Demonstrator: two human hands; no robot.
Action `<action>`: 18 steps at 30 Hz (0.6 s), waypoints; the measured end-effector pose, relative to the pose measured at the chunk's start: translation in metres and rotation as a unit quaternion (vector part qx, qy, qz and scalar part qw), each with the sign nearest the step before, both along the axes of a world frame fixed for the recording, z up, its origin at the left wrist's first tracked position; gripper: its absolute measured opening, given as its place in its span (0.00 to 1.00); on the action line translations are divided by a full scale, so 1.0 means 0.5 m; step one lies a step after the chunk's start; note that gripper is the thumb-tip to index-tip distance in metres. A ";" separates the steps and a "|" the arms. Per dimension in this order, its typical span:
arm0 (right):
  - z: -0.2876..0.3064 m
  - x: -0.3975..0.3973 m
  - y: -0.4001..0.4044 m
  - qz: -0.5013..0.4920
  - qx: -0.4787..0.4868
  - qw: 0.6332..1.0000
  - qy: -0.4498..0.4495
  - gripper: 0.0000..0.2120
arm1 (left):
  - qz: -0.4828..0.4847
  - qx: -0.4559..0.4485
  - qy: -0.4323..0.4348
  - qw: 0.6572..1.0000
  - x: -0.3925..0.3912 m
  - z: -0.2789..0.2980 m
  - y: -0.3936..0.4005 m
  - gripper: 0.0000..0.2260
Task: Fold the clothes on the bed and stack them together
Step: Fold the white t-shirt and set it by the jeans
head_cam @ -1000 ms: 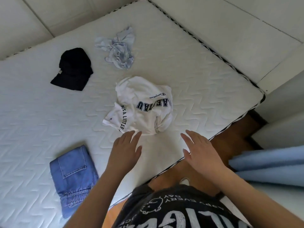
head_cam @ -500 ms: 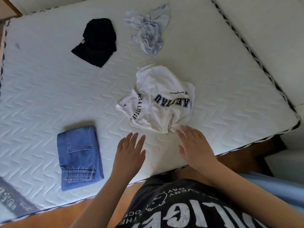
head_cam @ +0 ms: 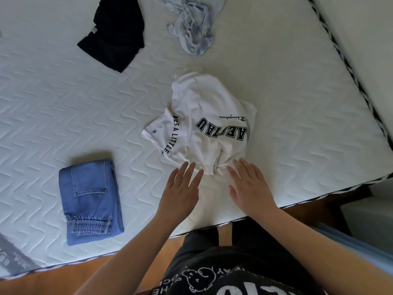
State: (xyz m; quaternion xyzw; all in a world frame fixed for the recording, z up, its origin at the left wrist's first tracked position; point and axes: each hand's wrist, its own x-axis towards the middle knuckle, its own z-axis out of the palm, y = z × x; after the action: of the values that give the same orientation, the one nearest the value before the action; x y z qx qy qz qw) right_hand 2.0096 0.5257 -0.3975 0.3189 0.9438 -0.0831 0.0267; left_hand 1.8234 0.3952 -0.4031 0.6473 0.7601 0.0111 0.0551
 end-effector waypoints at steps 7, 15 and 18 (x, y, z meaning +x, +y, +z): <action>-0.090 -0.022 0.084 0.050 -0.050 0.997 -0.007 0.24 | 0.022 -0.093 -0.022 0.995 0.042 -0.068 0.069 0.24; -0.267 -0.045 0.160 0.072 -0.121 0.985 -0.100 0.26 | 0.051 -0.207 -0.045 0.976 0.064 -0.242 0.140 0.26; -0.340 -0.048 0.159 0.081 -0.139 0.978 -0.135 0.28 | 0.056 -0.198 -0.052 0.977 0.063 -0.295 0.157 0.26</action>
State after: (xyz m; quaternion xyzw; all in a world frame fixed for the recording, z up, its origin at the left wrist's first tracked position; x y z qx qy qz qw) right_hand 1.9854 0.6050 -0.5673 0.2425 0.9334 -0.1674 0.2049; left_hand 1.8547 0.4739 -0.5507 0.5782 0.7786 -0.1026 0.2212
